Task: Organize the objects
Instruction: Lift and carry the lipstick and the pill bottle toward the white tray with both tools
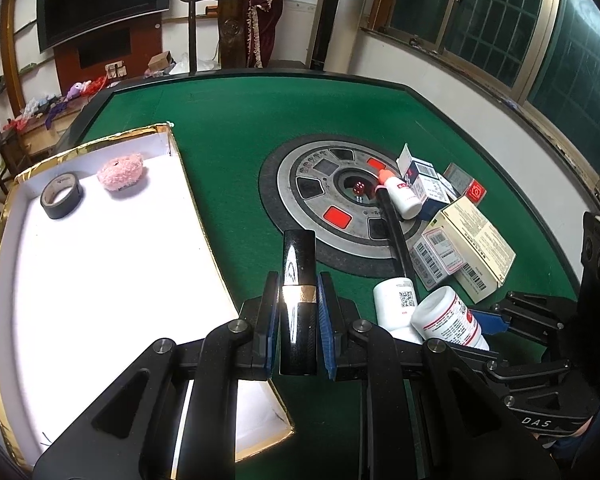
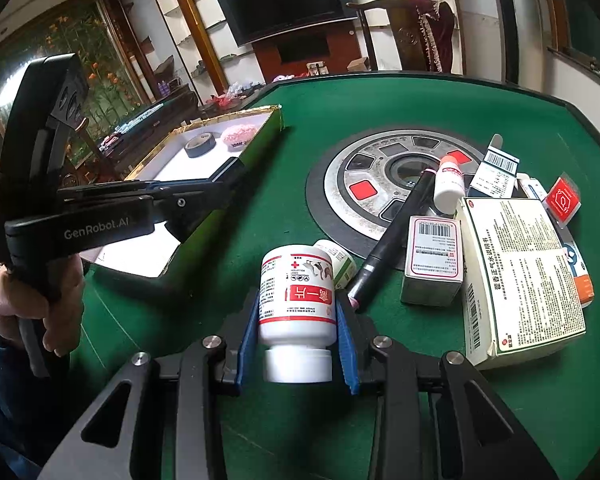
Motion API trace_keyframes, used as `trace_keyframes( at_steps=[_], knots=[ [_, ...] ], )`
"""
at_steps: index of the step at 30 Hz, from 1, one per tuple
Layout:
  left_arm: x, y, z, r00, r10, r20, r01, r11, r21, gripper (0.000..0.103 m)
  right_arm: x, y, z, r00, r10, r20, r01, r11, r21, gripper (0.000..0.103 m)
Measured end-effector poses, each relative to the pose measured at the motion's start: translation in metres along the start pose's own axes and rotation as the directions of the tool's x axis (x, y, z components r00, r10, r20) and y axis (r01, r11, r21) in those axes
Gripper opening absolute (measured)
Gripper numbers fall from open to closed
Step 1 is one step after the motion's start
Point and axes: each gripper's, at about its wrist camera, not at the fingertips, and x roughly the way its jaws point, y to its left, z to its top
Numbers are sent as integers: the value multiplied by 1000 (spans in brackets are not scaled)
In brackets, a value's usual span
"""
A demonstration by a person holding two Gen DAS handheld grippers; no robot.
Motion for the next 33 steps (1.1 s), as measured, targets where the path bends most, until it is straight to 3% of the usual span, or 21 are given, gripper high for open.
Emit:
trace_keyframes(
  at_steps=[11,20,33],
  knots=[
    [-11,17,5,1000,0,24,1,999,-44,17,0,15,7,1000,20,19,-20,1000,1,35],
    [-19,59,10,999,23,36,-18,989,-144,17,15,47,25,997,75,-10,-75,997,-21,35],
    [-31,143,10,993,118,26,-103,942,-318,17,51,108,81,994,99,-39,-102,989,-108,35]
  ],
)
